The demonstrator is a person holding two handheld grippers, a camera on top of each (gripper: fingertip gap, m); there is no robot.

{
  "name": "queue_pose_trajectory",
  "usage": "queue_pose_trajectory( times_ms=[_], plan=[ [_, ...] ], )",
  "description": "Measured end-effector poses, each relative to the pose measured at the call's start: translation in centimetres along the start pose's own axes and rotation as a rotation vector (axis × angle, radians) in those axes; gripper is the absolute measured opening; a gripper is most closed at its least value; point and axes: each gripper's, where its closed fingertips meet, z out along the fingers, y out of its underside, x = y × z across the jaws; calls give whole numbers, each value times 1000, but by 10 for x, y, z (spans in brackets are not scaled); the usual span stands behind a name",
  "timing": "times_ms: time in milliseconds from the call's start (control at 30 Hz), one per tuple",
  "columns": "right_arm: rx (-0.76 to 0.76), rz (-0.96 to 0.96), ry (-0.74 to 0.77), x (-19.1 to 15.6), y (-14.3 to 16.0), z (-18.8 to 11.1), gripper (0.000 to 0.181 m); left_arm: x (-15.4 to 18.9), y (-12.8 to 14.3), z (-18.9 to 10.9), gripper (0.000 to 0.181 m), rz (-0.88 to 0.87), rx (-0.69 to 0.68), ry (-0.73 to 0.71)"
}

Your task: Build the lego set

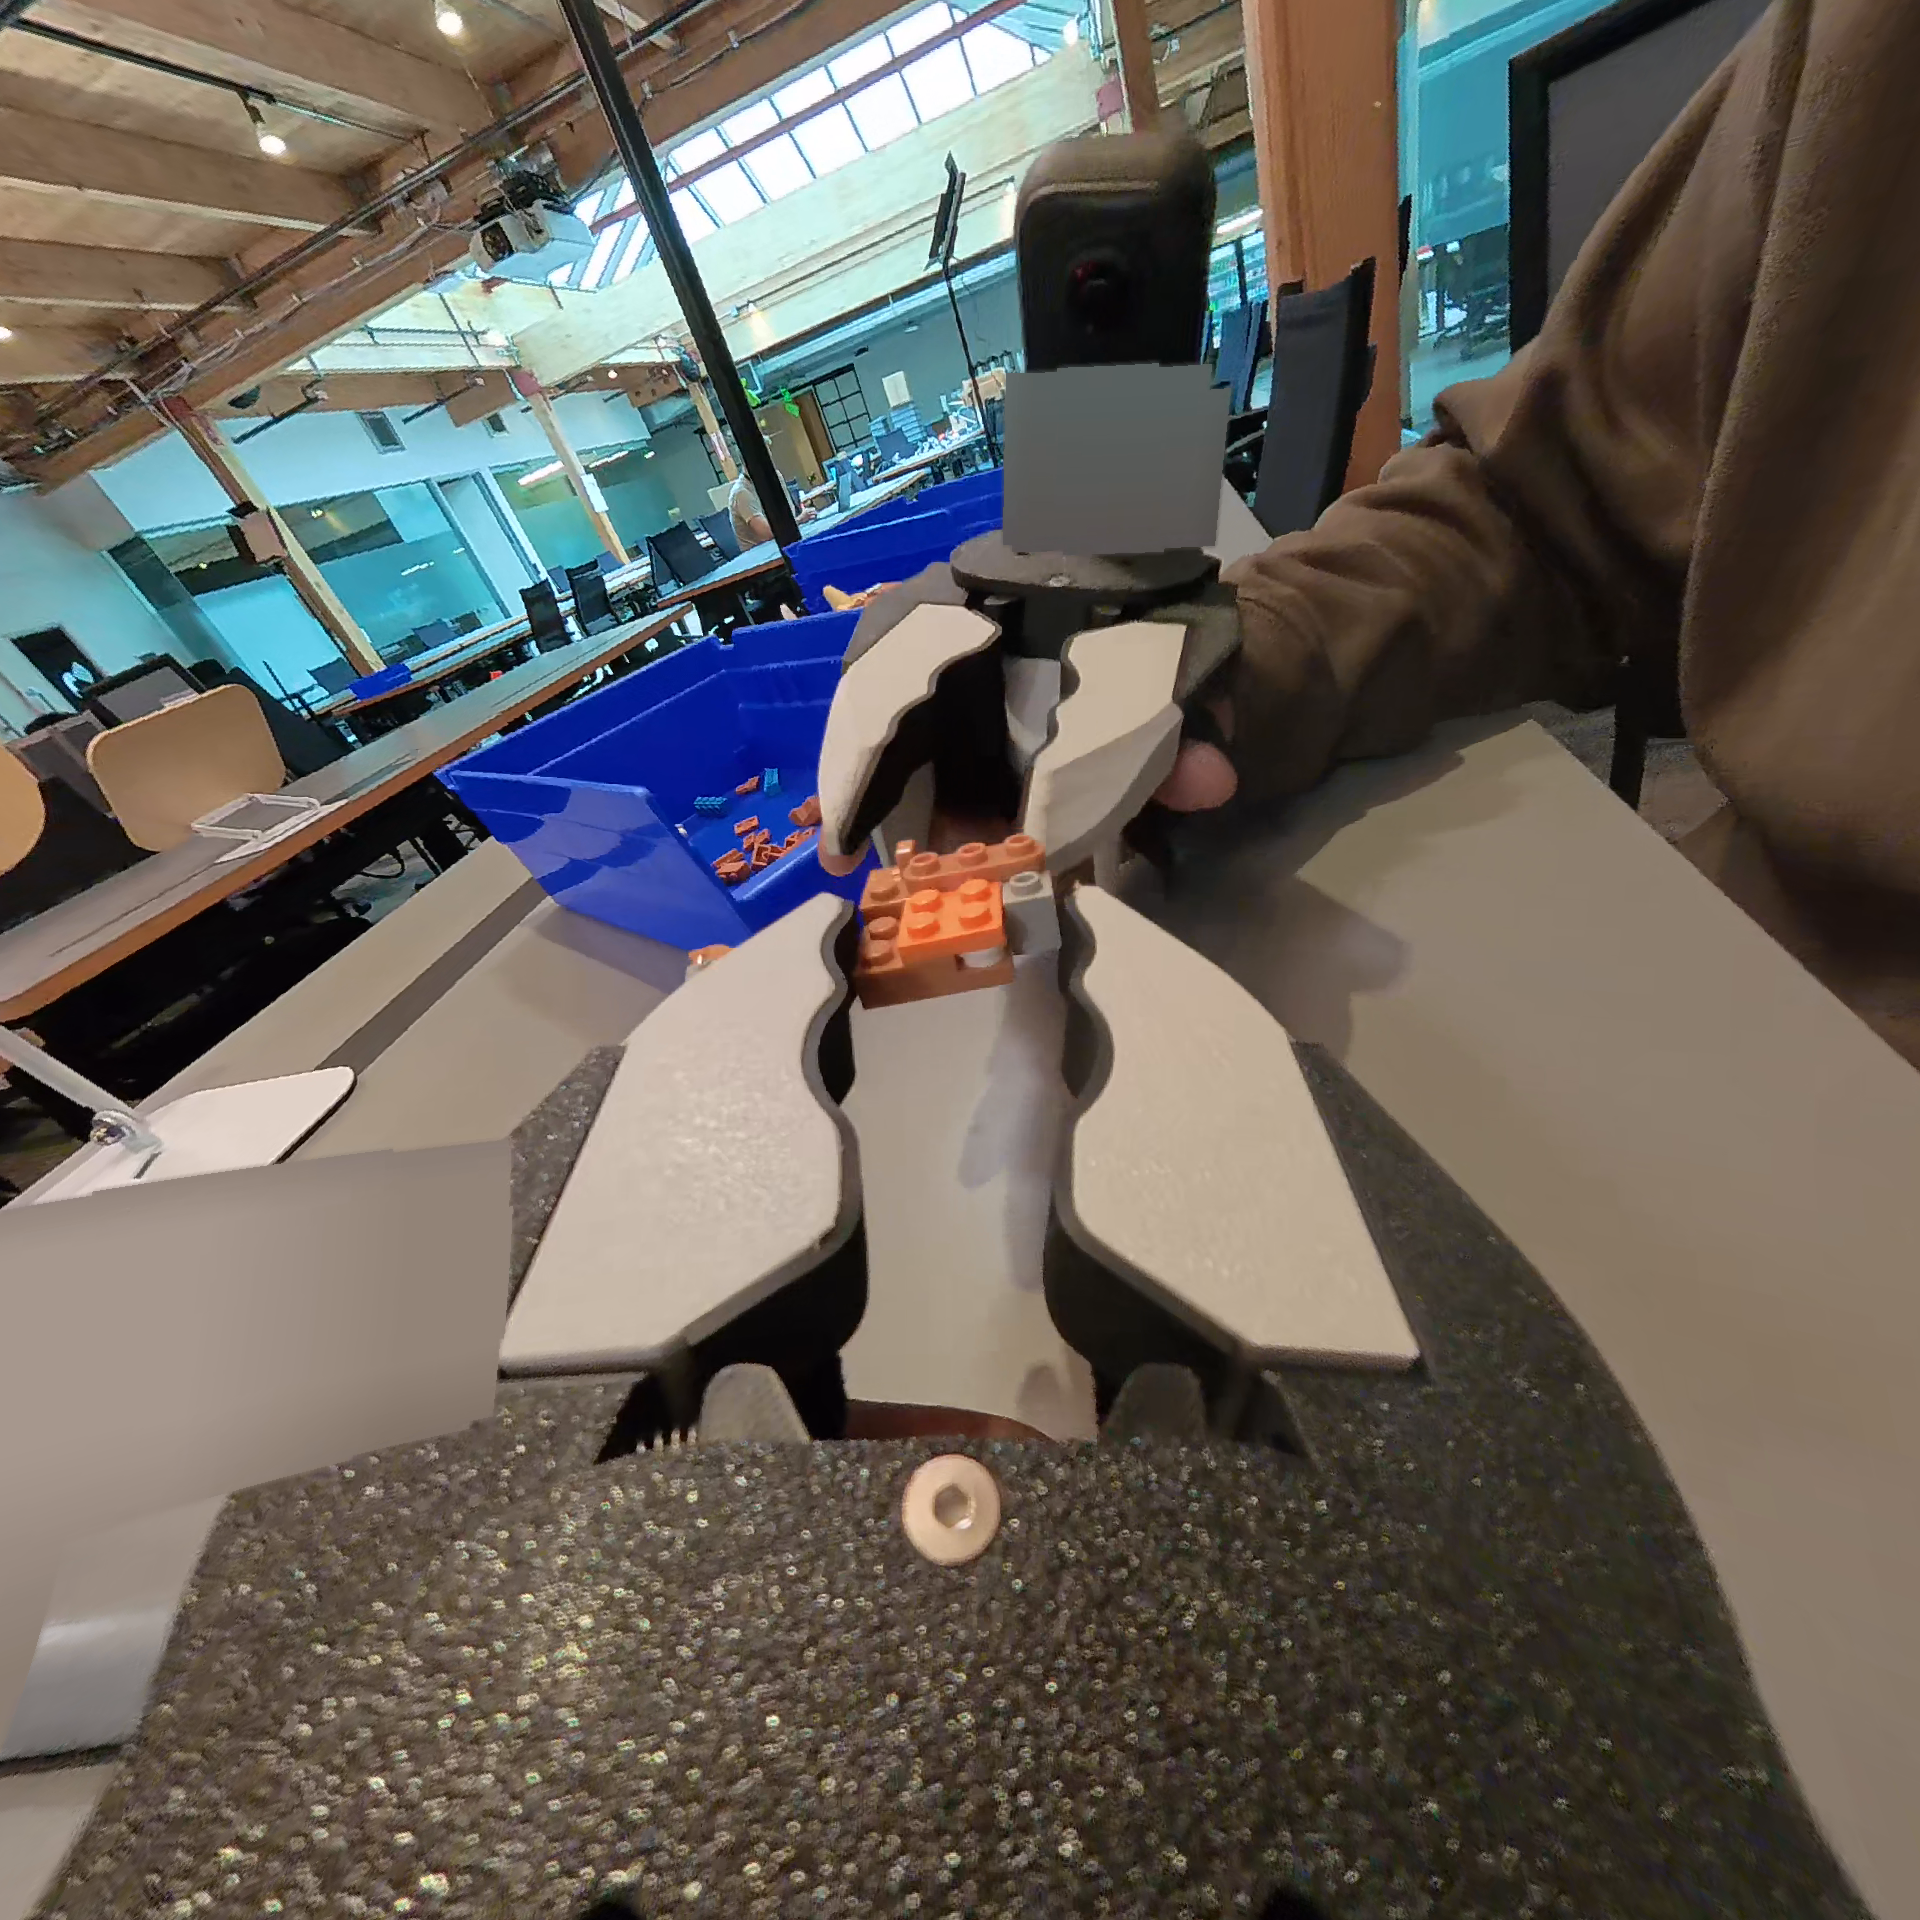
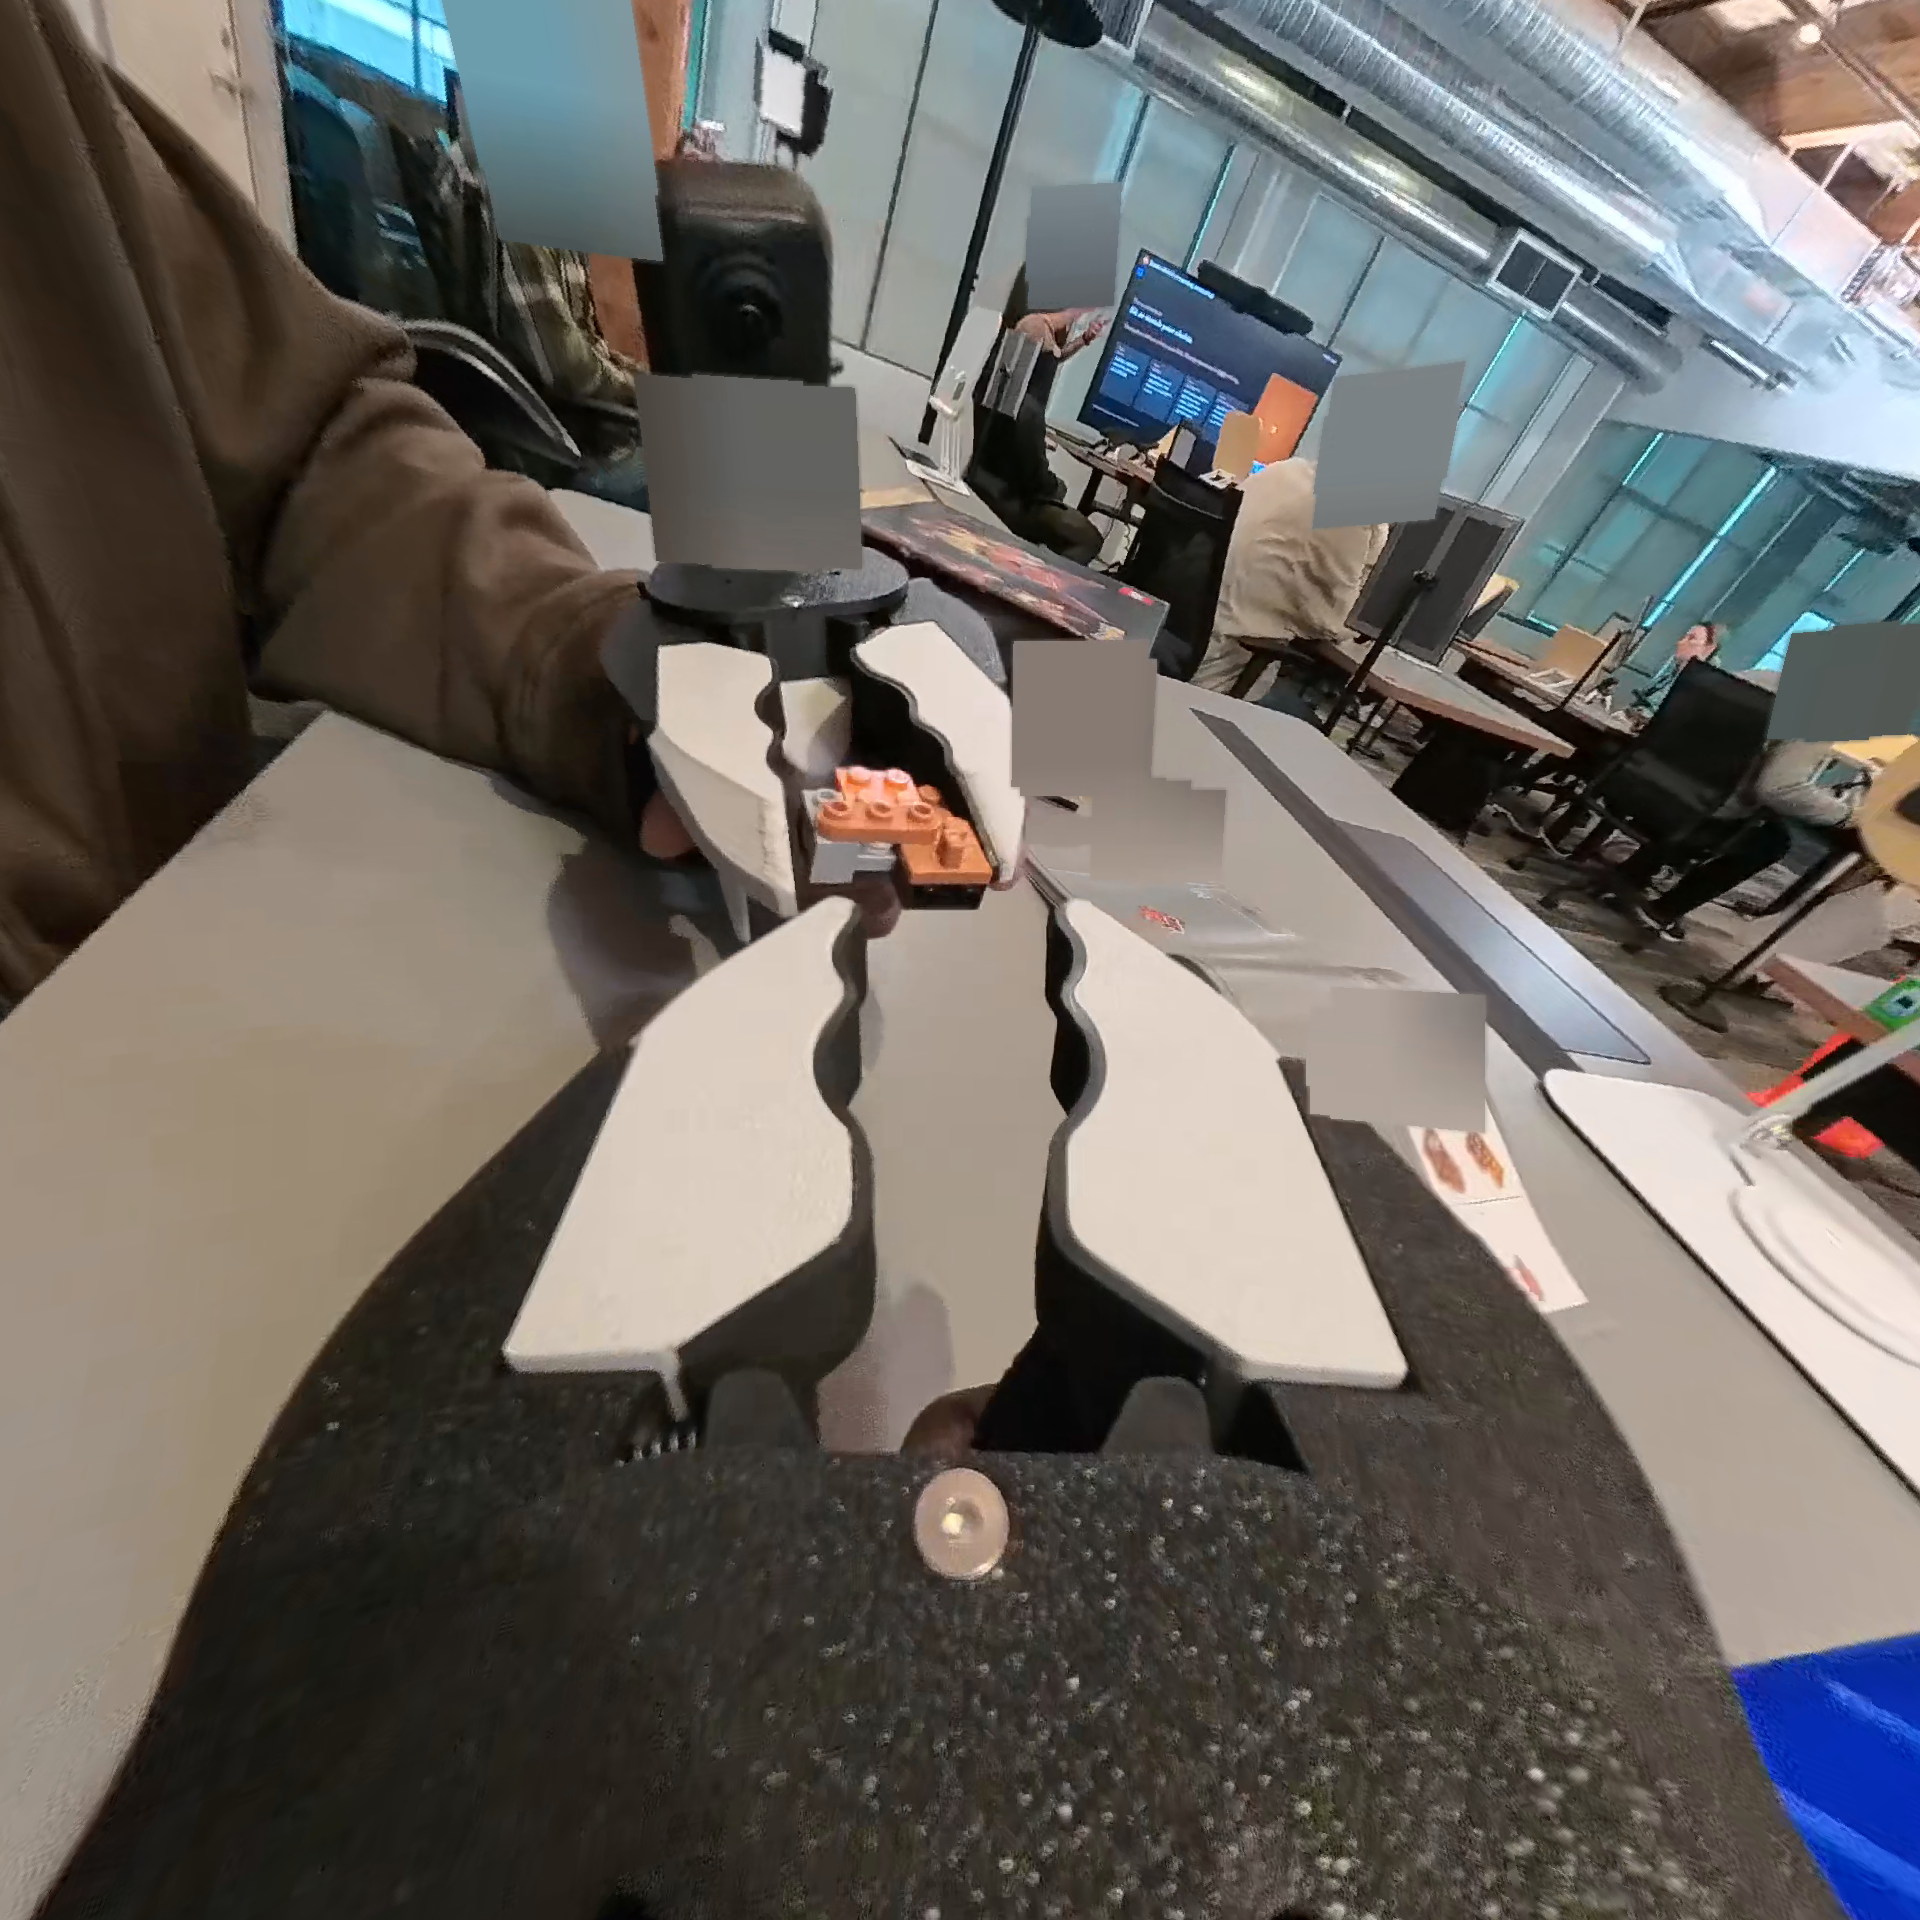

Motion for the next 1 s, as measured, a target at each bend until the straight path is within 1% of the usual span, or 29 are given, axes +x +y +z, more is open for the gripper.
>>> queue_pose_trajectory(
  times_ms=[167,300,533,1000],
  plan=[
    [26,29,8,0,4,-2,32,-2,6,1,37,-19,-25,-6],
    [42,64,7,-1,8,-3,31,-7,5,-1,37,-42,-16,-20],
    [58,111,35,7,7,-5,31,-18,11,-3,37,-87,-25,-56],
    [42,92,59,9,10,-3,30,-25,9,-5,37,-131,-9,-88]
  ],
)
